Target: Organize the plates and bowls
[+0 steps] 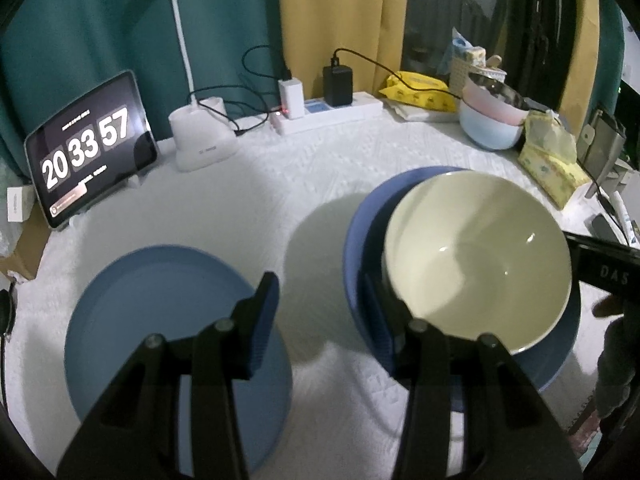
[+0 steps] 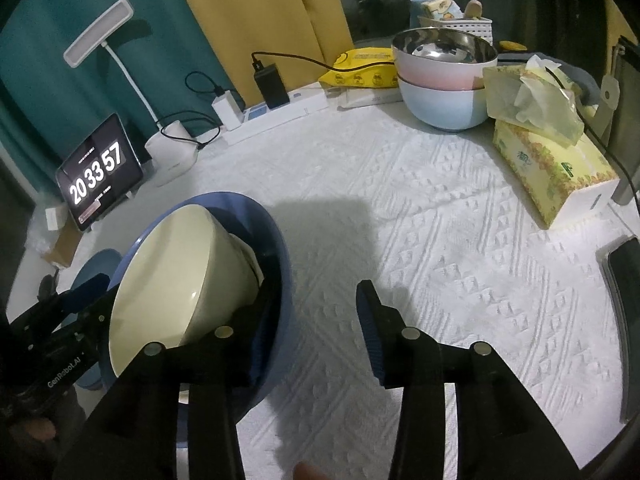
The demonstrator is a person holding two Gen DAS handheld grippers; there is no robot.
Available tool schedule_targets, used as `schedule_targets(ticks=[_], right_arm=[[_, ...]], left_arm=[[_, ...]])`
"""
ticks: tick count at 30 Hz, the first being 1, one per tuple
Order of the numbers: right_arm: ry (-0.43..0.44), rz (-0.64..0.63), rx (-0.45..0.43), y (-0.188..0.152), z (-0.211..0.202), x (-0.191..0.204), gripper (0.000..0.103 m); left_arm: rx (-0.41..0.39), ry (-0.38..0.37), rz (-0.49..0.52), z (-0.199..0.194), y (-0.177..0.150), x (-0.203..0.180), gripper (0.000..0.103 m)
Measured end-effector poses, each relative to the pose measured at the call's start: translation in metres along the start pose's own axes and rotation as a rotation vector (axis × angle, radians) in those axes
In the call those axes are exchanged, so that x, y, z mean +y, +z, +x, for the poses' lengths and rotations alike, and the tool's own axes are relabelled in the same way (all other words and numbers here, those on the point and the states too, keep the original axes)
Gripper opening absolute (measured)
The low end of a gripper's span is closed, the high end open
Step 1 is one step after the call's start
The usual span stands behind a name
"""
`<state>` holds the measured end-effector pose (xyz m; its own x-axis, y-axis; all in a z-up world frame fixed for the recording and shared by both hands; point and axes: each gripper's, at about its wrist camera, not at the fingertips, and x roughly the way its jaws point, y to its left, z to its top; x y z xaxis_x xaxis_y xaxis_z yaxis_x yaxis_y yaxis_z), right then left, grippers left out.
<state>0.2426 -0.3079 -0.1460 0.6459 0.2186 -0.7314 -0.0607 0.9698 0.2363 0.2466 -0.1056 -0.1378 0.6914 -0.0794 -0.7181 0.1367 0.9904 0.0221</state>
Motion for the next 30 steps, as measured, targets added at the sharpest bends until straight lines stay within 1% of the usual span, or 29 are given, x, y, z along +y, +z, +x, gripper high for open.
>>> schedule_targets(ticks=[8,13,15,17,18,20,21,23,24,26,27,30], right_arm=[[-0.005,0.021,-0.031,-0.005,-0.002,-0.001,0.045],[-0.004,0.029,-0.033,-0.005,-0.002,-0.001,0.045],[0.001,0.035,-0.033,-0.005,-0.002,0.000,0.045],[0.004,0.040,-0.035,-0.005,-0.002,0.000,0.044],[0.007,0.045,-0.036,-0.005,-0.002,0.000,0.042],[0.015,0.048,-0.042,-0.006,-0.003,0.002,0.035],[0.016,0.045,-0.048,-0.006,-0.003,0.003,0.033],[0.016,0.040,-0.053,-0.006,-0.004,0.007,0.025],[0.016,0.038,-0.052,-0.006,-0.003,0.008,0.023],[0.016,0.026,-0.050,-0.005,-0.003,0.011,0.012],[0.013,0.014,-0.050,-0.005,-0.003,0.015,0.010],[0.010,0.028,-0.055,-0.005,-0.003,0.015,0.010]], left_arm=[[0.006,-0.014,-0.027,0.002,0.001,0.004,0.045],[0.008,-0.030,-0.036,0.002,0.001,0.006,0.045],[0.002,-0.045,-0.039,0.002,0.000,0.006,0.043],[-0.011,-0.042,-0.031,0.001,-0.002,0.005,0.041],[-0.021,-0.041,-0.013,0.000,-0.002,0.002,0.039],[-0.031,-0.050,0.020,-0.002,-0.002,-0.003,0.028],[-0.035,-0.051,0.030,-0.002,-0.002,-0.005,0.026],[-0.045,-0.053,0.057,-0.004,-0.002,-0.011,0.016],[-0.048,-0.057,0.066,-0.004,-0.002,-0.013,0.013],[-0.056,-0.048,0.073,-0.005,-0.002,-0.016,0.011],[-0.056,-0.047,0.070,-0.005,-0.002,-0.016,0.011],[-0.053,-0.069,0.061,-0.005,-0.001,-0.012,0.011]])
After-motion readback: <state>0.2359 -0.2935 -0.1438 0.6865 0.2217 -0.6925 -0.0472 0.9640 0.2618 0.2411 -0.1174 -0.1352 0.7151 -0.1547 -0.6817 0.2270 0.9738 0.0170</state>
